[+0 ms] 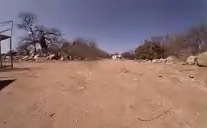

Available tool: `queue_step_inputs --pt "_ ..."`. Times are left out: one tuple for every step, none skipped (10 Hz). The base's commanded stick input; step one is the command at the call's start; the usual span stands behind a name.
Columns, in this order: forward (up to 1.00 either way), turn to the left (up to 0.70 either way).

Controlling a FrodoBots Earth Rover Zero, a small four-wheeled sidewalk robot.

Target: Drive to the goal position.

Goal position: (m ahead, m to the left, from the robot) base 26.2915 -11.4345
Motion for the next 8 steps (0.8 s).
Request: queue_step_inputs --pt "1.0 0.0" --pt "1.0 0.0" --pt "1.0 0.0" --pt "1.0 0.0" --pt "1.0 0.0" --pt "1.0 0.0" --pt "1.0 0.0" --pt "1.0 0.0"
